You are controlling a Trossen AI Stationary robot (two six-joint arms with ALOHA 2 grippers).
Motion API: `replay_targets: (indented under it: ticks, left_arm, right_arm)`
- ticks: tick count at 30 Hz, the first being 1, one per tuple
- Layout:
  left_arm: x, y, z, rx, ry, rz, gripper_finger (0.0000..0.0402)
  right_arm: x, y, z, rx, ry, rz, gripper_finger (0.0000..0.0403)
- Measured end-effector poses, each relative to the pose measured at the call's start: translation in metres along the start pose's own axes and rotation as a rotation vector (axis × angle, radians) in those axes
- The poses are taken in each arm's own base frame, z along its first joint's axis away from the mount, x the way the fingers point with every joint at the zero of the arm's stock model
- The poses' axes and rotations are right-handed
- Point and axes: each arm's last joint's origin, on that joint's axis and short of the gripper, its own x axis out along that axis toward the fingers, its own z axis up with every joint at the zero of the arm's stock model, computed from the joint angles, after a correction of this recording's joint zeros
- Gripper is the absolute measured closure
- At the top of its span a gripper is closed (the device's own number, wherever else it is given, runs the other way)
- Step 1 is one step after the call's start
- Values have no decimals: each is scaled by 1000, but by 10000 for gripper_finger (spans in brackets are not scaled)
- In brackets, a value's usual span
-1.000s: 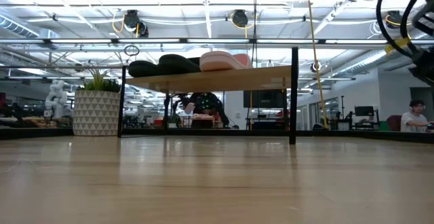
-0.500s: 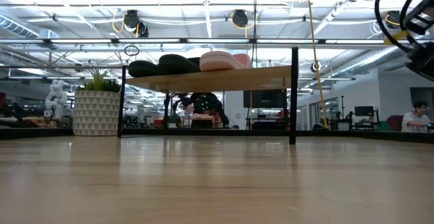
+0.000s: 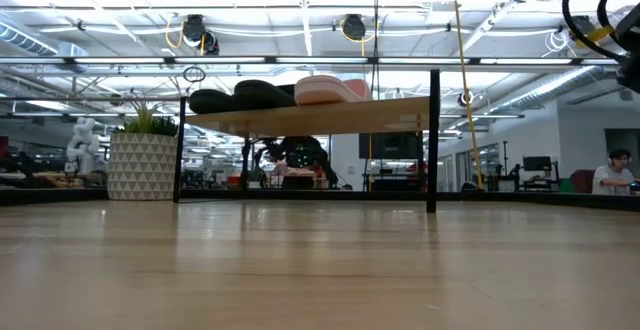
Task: Pick and place slides into the shelf
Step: Put the pink slipper on the shelf
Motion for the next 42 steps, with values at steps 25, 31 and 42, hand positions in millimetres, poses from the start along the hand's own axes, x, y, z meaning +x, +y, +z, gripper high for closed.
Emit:
replay_targets:
  ticks: [25, 31, 42]
  left_arm:
    - [0, 0, -1, 1, 5, 1, 321]
    - [0, 0, -1, -2, 5, 0, 321]
    - [0, 0, -1, -1, 5, 0, 321]
  right_arm:
    - [38, -5, 18, -44, 6, -34, 344]
    - [41, -3, 19, -67, 18, -3, 344]
    - [45, -1, 19, -115, 32, 41, 344]
